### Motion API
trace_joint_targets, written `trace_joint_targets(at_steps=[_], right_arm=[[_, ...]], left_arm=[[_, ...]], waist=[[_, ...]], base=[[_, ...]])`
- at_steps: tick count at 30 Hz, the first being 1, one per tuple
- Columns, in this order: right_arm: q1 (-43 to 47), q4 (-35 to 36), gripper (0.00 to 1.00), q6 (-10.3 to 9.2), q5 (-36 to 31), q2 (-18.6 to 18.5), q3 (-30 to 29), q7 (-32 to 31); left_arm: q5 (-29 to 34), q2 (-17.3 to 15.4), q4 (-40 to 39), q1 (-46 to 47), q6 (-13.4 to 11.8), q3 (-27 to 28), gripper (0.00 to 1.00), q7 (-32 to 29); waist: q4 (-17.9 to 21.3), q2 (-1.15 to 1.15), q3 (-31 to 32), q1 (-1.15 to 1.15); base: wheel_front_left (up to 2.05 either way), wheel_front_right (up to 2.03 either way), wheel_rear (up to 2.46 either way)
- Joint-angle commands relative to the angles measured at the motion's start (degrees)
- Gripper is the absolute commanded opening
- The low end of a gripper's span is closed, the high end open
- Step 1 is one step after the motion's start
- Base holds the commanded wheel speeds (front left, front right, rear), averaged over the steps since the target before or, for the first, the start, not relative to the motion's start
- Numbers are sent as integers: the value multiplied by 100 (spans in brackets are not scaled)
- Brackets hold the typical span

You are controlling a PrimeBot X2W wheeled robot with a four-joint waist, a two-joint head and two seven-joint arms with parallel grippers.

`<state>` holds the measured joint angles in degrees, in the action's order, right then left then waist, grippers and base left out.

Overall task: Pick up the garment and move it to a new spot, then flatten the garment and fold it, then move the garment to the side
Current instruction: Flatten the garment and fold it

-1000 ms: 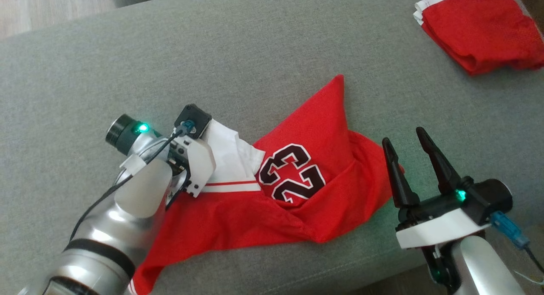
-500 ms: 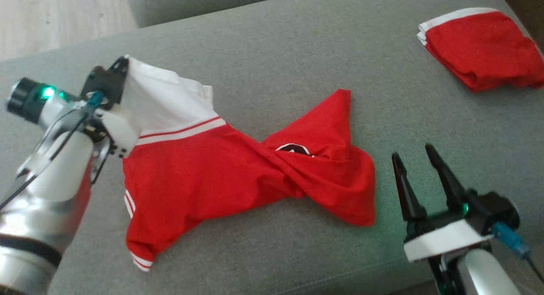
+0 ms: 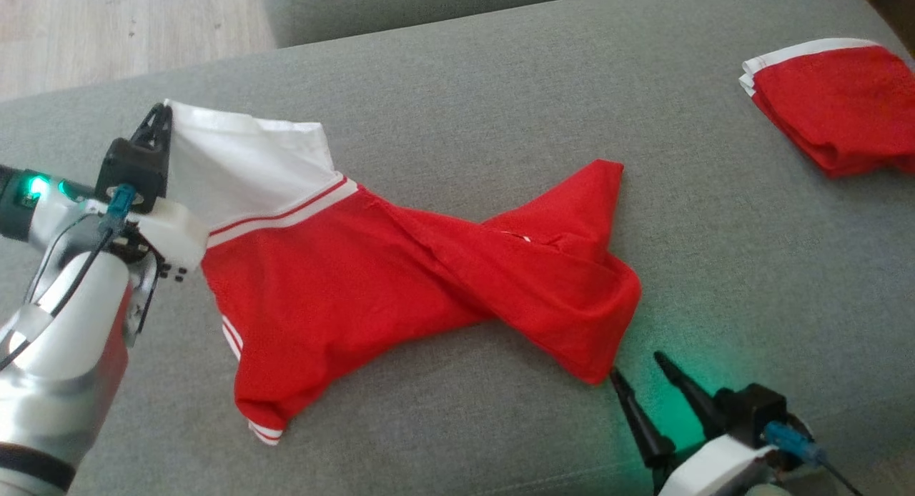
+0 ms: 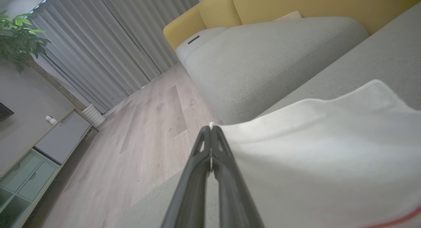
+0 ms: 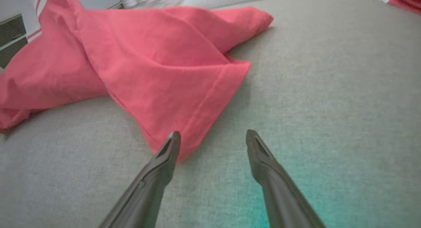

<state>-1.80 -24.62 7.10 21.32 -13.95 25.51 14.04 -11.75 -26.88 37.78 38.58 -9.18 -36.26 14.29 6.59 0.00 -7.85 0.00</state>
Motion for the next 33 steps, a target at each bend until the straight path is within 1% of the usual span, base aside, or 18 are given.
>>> trace_joint_targets(at_steps=[1,5,9,12,14,20,23,27,29,30,31,32,33], right_arm=[[-166,109,100,39,152,-168,217,-24],[-212,41,100,39,662,-334,742,-115],[-311,-37,100,39,1182,-326,996,-70],[-336,-23,100,39,1937,-234,1149,-133],[-380,-19,100,39,2352,-275,1253,-227],[-497,-55,100,39,3127,-445,1594,-314],[-566,-70,100,39,3328,-527,1746,-258],[-630,-69,80,39,3547,-635,1956,-165],[-655,-28,72,39,3650,-699,2058,-127],[-679,28,58,39,3741,-768,2154,-91],[-693,56,50,39,3773,-807,2204,-73],[-693,56,50,39,3773,-807,2204,-73],[-707,80,44,39,3797,-844,2248,-54]], left_arm=[[-8,-304,-195,171,-62,277,0,67],[-20,-320,-377,58,-128,268,0,68],[-24,-312,-558,-10,-172,227,0,47],[-11,-336,-664,-17,-184,190,0,-12],[6,-361,-727,-2,-186,164,0,-55],[40,-410,-876,68,-207,112,0,-148],[85,-461,-917,103,-244,87,0,-196],[134,-573,-936,141,-285,76,0,-236],[141,-629,-945,147,-304,82,0,-242],[135,-674,-954,147,-325,94,0,-244],[135,-695,-957,145,-334,96,0,-245],[135,-695,-957,145,-334,96,0,-245],[130,-711,-960,142,-341,98,0,-246]], waist=[[-5,0,7,0],[-39,0,45,0],[-109,0,54,0],[-173,0,35,0],[-213,0,10,0],[-297,0,-34,0],[-309,0,-46,0],[-306,0,-71,0],[-298,0,-73,0],[-290,0,-74,0],[-284,0,-73,0],[-284,0,-73,0],[-277,0,-69,0]], base=[[0,0,0],[0,0,0],[0,0,0],[0,0,0],[0,0,0],[0,0,0],[0,0,0],[0,0,0],[0,0,0],[0,0,0],[0,0,0],[0,0,0],[0,0,0]])
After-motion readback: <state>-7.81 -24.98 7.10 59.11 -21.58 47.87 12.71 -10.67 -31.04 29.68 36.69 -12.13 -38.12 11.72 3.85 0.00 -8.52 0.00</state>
